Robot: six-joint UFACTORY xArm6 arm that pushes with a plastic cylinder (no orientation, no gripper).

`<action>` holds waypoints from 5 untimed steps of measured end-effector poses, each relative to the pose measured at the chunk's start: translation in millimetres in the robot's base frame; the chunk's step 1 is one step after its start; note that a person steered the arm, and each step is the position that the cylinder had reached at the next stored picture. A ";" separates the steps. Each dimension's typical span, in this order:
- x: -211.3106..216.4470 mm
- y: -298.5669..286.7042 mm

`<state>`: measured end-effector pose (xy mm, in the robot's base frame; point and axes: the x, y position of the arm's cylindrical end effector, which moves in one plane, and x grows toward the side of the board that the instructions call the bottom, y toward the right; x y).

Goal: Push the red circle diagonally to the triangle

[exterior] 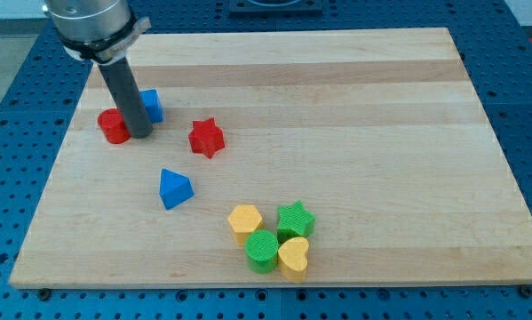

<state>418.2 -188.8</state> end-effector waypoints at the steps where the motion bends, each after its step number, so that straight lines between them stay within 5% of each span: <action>1: 25.8 -7.6; 4: -2.2 -31.7; 5: -55.3 -30.0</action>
<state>362.9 -218.8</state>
